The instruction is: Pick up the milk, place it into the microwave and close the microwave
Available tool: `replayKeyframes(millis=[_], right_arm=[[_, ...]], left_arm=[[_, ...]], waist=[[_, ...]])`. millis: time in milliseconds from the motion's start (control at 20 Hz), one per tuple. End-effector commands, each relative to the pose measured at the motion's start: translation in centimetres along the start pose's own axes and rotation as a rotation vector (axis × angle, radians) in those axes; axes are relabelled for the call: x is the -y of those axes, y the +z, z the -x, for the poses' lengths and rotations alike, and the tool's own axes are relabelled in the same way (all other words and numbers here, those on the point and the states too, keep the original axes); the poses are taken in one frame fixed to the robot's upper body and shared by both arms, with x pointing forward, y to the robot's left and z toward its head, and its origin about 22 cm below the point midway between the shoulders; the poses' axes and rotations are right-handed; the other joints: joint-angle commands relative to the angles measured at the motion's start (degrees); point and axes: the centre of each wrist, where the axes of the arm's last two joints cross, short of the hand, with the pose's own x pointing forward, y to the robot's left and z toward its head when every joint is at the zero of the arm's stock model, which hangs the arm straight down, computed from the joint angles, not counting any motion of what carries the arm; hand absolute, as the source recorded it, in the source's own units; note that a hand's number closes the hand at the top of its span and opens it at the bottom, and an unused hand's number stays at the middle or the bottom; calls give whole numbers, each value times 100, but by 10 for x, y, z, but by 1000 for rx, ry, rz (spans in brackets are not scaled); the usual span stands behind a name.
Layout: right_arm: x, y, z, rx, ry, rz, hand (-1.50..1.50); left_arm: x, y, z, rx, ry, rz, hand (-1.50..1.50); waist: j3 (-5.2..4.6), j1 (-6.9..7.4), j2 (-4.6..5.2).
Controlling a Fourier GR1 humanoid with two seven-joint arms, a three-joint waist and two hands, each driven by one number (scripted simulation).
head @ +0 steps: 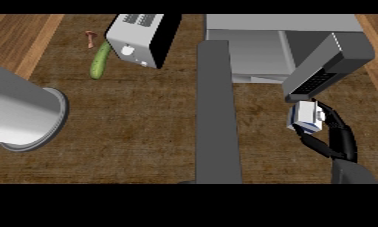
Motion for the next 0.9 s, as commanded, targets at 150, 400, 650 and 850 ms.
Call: replayKeyframes(millis=[150,400,650,850], right_arm=[[-29,-12,-4,171,74,-42,150],[-19,-19,-9,204,-30,-72,150],[-64,-14,-7,233,-28,-98,150],[-85,-15,-11,233,-88,-174,150]], left_arm=[[-1,3,1,-11,24,17,-150],[-7,3,2,-16,-2,-8,-150],[-16,-13,7,-3,-10,-11,-150],[-27,17,-4,-12,2,12,-150]], waist=[[7,26,7],[-1,-36,-14],[3,-29,11],[-8,-26,-35]])
